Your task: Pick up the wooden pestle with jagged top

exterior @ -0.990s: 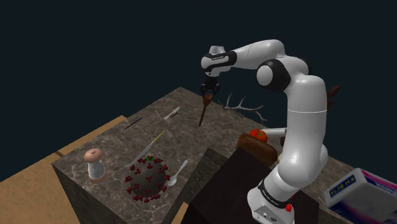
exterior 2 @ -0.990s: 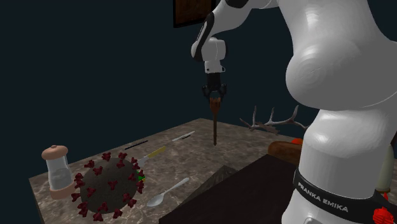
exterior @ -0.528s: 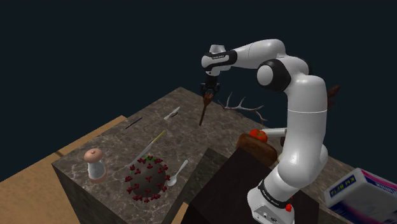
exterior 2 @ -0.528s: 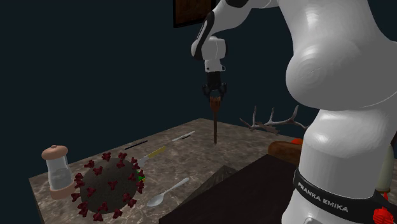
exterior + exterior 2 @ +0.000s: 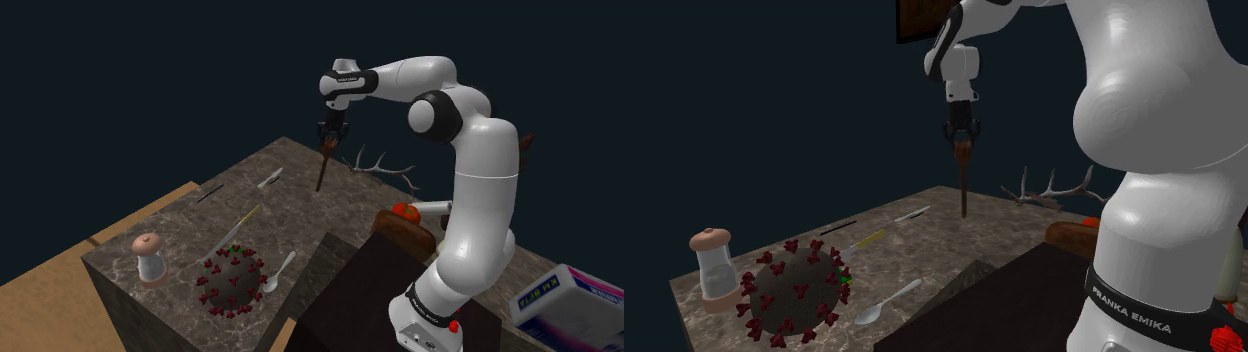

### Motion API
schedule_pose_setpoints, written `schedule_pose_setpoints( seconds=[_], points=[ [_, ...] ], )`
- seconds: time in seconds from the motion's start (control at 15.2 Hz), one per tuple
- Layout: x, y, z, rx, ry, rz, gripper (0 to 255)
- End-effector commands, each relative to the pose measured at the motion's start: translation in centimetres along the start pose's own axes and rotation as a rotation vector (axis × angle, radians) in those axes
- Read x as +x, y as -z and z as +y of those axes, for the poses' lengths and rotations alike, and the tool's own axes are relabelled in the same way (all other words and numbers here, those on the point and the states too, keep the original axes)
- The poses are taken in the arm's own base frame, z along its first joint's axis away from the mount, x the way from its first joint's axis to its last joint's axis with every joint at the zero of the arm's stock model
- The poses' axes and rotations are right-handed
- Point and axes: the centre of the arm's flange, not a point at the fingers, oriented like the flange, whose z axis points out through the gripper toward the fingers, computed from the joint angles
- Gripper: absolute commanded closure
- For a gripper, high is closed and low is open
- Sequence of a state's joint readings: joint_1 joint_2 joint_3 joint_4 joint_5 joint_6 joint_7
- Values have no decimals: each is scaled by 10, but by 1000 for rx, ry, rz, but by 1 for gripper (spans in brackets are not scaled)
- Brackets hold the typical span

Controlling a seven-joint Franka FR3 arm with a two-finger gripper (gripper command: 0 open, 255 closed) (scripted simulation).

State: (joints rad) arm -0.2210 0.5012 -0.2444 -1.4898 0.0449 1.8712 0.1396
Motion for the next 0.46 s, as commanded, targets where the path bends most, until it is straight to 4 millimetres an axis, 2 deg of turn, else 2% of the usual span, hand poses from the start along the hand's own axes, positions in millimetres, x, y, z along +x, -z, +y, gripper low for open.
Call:
schedule_pose_setpoints(
  seconds=[0.0,0.26,0.4],
  points=[
    [-2,11,1,0,0,0,255],
    [-4,32,3,0,0,0,255],
    [-4,33,3,0,0,0,255]
  ],
)
